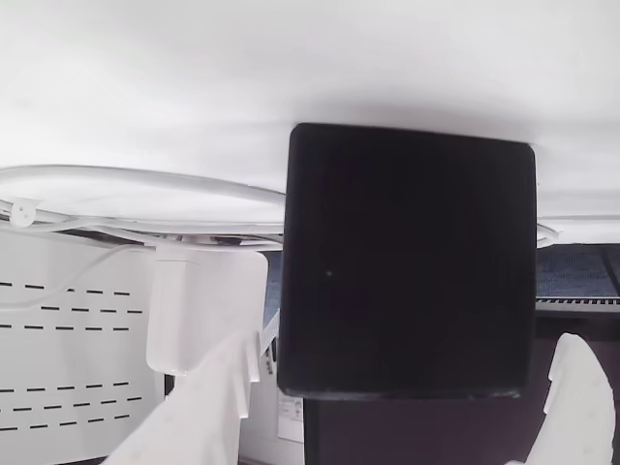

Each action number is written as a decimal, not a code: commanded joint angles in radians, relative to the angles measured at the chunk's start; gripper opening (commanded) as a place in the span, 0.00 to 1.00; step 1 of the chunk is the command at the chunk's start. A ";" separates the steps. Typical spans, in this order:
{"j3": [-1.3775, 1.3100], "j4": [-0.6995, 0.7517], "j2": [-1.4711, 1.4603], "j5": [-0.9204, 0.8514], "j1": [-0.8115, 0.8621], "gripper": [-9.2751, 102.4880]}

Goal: Stack 3 Blocks on the chosen place.

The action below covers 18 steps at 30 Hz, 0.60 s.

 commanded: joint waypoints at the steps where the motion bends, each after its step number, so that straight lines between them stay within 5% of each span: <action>1: -0.055 -0.020 0.008 0.006 -0.009 0.38; 18: 0.210 -0.002 0.230 0.018 -0.029 0.29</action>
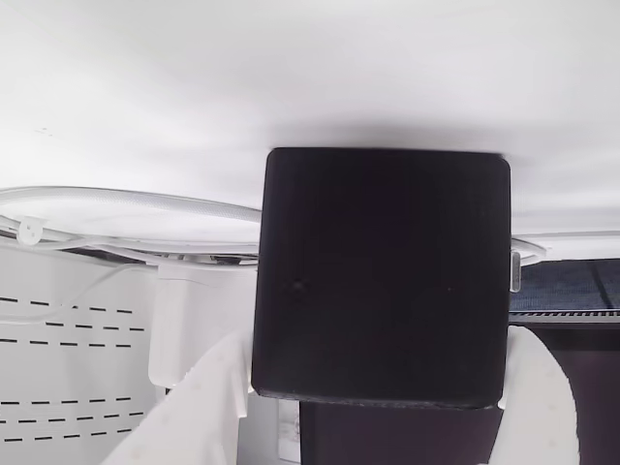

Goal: Stack 3 Blocks on the chosen place.

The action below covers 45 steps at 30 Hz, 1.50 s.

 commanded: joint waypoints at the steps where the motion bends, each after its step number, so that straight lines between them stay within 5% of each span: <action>1: 0.100 0.000 0.167 0.018 -0.028 0.29; 12: 0.422 0.253 0.641 0.086 -0.181 0.29; 21: 0.719 0.256 0.942 0.104 -0.273 0.29; 36: 0.623 -0.080 0.607 -0.011 -0.215 0.34; 45: 0.637 -0.138 0.568 -0.117 -0.267 0.37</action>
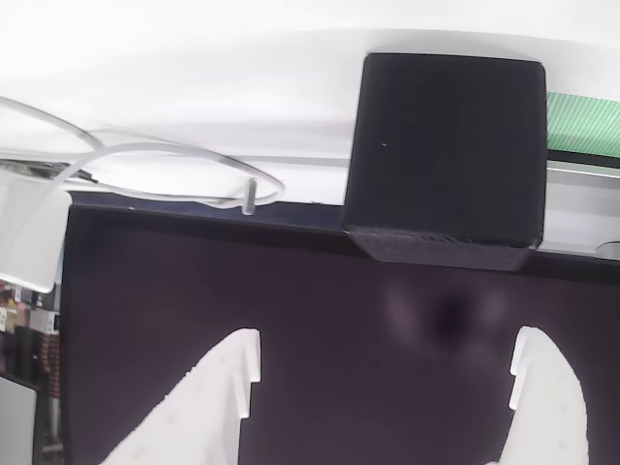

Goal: Stack 3 Blocks on the chosen place.

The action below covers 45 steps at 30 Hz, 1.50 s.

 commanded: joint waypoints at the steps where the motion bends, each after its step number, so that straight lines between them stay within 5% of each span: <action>1: -0.032 -0.031 0.002 -0.023 -0.032 0.37; 35: -0.276 -0.193 -0.353 -0.170 0.002 0.40; 45: -0.222 -0.193 -0.342 -0.153 -0.021 0.27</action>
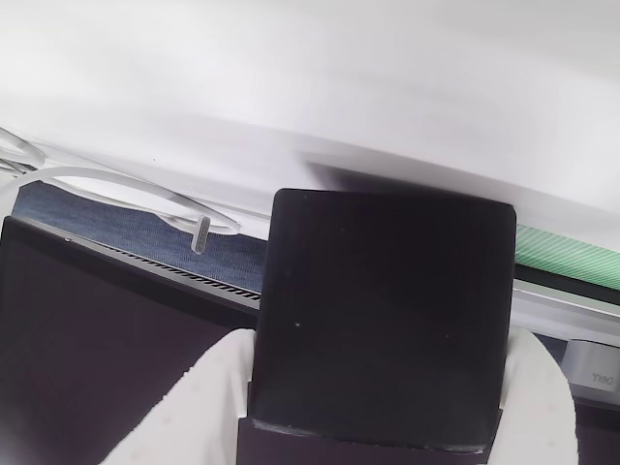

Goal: Stack 3 Blocks on the chosen place.

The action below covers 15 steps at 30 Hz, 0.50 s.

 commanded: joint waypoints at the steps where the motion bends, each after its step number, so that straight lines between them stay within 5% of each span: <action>1: 0.008 -0.015 0.032 0.009 -0.012 0.27; 15: 0.321 -0.014 0.354 0.077 -0.072 0.25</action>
